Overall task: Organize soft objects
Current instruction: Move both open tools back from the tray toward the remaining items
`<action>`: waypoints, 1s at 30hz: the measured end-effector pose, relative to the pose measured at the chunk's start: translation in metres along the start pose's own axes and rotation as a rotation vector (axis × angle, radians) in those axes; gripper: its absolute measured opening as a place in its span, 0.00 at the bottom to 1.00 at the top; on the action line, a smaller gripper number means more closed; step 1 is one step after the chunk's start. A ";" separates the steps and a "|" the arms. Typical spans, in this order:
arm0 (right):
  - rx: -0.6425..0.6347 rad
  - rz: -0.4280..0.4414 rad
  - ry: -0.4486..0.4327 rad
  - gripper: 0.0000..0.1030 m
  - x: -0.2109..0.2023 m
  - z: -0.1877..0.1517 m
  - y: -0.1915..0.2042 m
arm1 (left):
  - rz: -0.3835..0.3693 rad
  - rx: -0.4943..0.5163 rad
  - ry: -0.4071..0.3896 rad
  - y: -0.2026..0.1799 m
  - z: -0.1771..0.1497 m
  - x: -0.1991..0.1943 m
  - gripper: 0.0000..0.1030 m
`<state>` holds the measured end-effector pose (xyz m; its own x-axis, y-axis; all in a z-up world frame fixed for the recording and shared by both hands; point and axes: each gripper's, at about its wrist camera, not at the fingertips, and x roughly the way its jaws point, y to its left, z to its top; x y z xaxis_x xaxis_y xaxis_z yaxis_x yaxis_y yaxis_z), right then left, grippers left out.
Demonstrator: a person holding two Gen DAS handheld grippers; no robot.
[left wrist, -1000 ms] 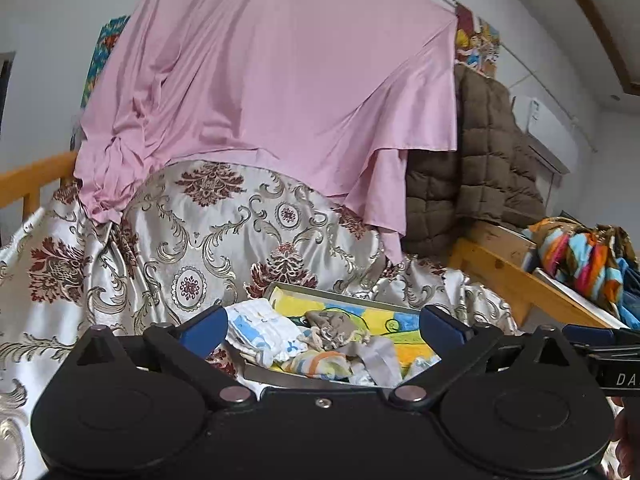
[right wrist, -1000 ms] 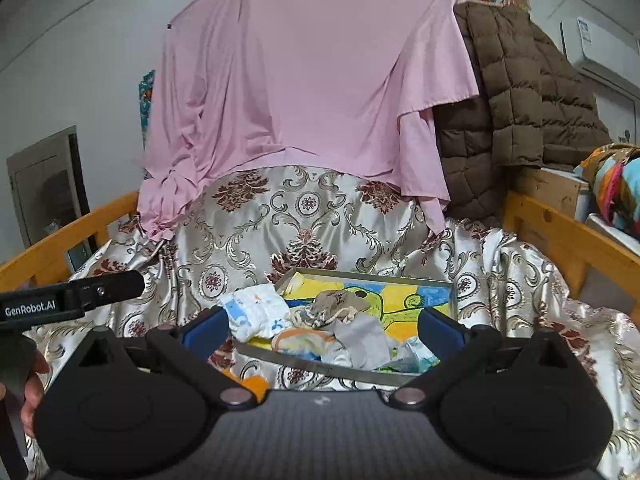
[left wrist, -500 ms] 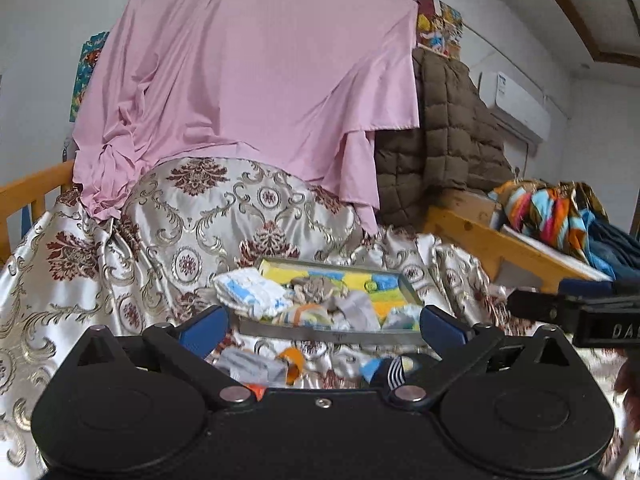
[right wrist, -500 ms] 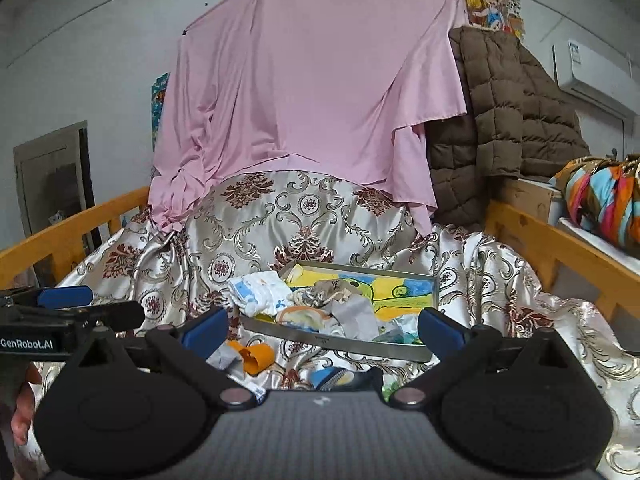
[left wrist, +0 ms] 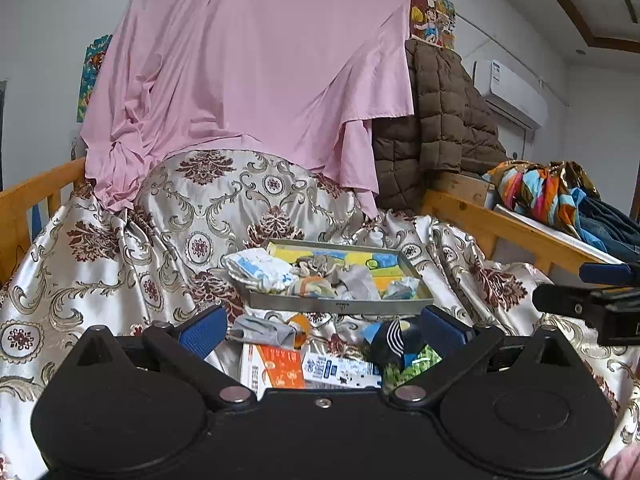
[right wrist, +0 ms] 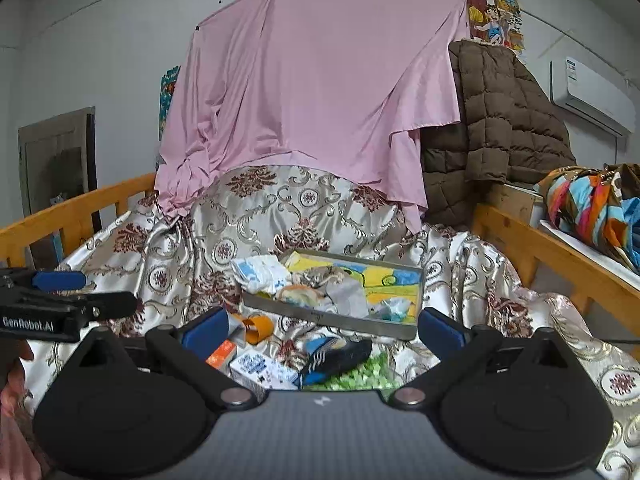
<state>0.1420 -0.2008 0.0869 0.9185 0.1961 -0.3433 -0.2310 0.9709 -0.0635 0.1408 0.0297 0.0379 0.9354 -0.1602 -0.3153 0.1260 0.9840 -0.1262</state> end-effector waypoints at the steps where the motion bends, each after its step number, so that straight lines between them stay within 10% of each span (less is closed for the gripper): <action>1: 0.000 -0.004 0.009 1.00 -0.001 -0.003 0.001 | -0.003 -0.002 0.005 0.000 -0.001 -0.001 0.99; 30: 0.077 -0.025 0.361 1.00 0.034 -0.079 -0.028 | -0.158 0.277 0.323 -0.040 -0.051 0.055 0.99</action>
<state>0.1543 -0.2319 0.0026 0.7484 0.1242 -0.6515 -0.1725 0.9849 -0.0105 0.1703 -0.0220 -0.0219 0.7523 -0.2828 -0.5950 0.3834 0.9224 0.0465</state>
